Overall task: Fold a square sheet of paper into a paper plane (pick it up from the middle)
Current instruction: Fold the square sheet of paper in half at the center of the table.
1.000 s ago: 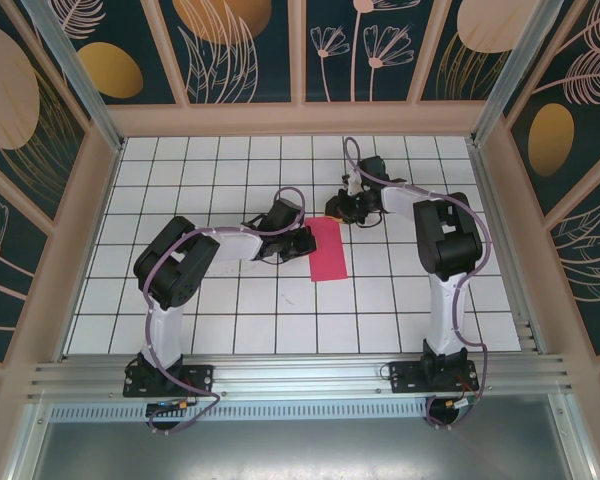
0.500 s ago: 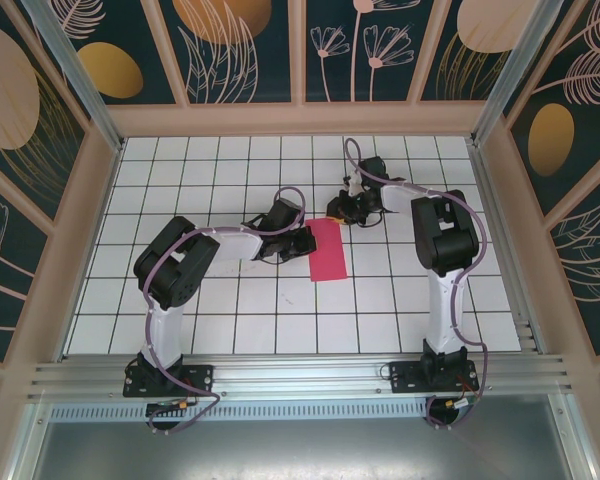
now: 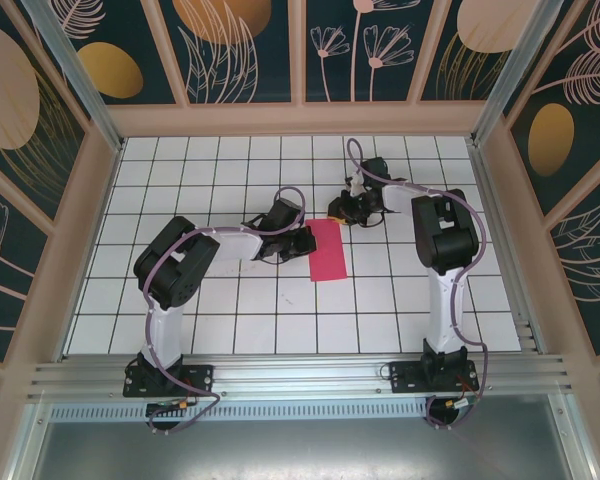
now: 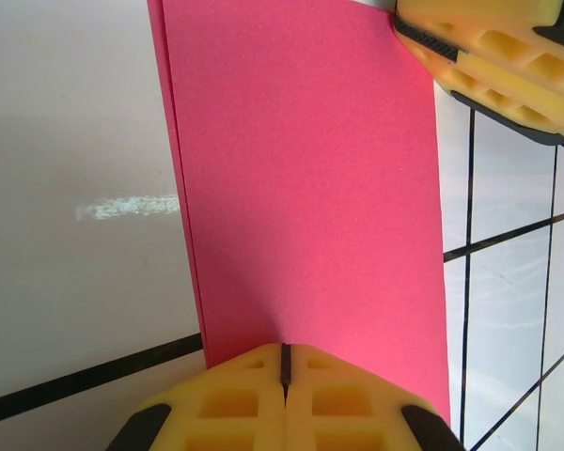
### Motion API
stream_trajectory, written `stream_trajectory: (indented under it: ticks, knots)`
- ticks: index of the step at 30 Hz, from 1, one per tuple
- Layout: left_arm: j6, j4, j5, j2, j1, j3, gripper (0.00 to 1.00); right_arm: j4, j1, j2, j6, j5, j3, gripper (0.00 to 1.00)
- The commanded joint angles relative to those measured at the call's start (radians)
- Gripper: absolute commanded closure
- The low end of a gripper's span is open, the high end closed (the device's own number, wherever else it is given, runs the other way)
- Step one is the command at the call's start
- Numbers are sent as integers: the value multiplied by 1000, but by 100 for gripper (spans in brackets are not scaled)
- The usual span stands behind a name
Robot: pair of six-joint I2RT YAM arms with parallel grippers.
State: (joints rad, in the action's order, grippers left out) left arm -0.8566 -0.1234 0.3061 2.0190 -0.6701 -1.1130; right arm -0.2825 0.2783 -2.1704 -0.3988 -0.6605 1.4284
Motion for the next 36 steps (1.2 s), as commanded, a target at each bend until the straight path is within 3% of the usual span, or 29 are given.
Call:
stream_trajectory:
  ticks: [1, 7, 12, 18, 24, 32, 36]
  knots:
    - [18, 139, -47, 50, -1, 25, 94, -18, -5, -52, 13, 55, 5, 78]
    - [17, 137, -48, 49, -1, 28, 94, -43, -6, -31, 14, 48, 21, 78]
    - [13, 130, -51, 46, -2, 31, 93, -48, -4, 81, 22, 17, 21, 77]
    - [18, 136, -60, 43, -2, 28, 93, 38, -5, 191, -4, -53, -133, 77]
    - [15, 124, -48, 49, -2, 30, 93, 108, 23, 198, -26, -79, -268, 77]
    - [15, 123, -47, 48, -2, 32, 93, 116, 19, 182, -15, -26, -348, 77]
    - [15, 125, -43, 44, -2, 31, 94, 117, 20, 244, 3, -78, -359, 76]
